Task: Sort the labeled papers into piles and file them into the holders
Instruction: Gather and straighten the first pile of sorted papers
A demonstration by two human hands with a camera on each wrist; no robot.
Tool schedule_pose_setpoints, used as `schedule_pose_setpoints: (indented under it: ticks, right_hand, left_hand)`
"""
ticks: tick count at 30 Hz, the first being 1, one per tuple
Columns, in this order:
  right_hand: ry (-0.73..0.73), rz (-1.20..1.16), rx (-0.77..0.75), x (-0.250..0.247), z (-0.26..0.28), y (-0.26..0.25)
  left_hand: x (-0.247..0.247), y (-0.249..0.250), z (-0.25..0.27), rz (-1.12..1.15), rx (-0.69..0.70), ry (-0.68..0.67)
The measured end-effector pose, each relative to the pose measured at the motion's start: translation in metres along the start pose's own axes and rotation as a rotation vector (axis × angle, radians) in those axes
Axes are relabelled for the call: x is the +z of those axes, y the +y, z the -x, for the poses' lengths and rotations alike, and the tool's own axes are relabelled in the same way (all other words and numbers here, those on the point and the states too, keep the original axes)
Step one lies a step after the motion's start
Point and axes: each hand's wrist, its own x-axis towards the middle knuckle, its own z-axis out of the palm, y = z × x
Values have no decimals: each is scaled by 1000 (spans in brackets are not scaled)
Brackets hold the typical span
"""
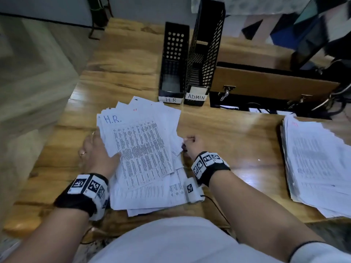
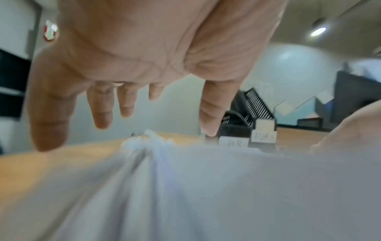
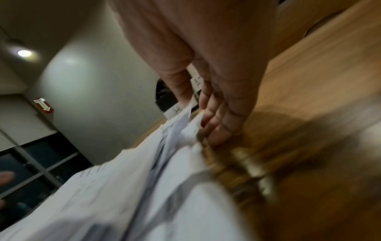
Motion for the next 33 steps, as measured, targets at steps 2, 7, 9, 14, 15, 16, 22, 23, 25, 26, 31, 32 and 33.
schedule_pose_setpoints:
  ticks: [2,7,9,14,15,16,22,23,25,26,31,32,33]
  right_hand:
    - [48,-74,20,-29,-7,8]
    - [264,-186,-29,-127,-1,6]
    - [378,-175,-45,-172,-8,17]
    - [681,7,9,-288,-13,56]
    - [715,43,49,-314,-14,67]
    - [727,88,102,-335,-14,76]
    - [604,523,404,-436,-30,143]
    - [594,547,424,-444,-33,152]
    - [577,512,426,-460,-30,159]
    - [546,461,440,-465,-36,166]
    - [413,250,482,-486,-62,173]
    - [377,215,455,-479,-62,166]
    - [340,202,412,-469,-60,159]
  left_hand:
    - [-16,28,23,-72,181,45]
    - [-26,115,99,349,600,-328]
    - [-14,150,121,469,621,-476]
    - [61,218,146,388,617,-622]
    - [78,231,151,357,615,-658]
    - [93,242,154,343,611,-696]
    - [183,289,169,402,331,-851]
    - [194,291,171,410,295,-857]
    - [214,297,175,407,237,-853]
    - [221,297,176,403,218,-841]
    - [245,297,175,369,159,-765]
    - [249,299,175,384,151,-753]
    - [252,300,174,398,138,-742]
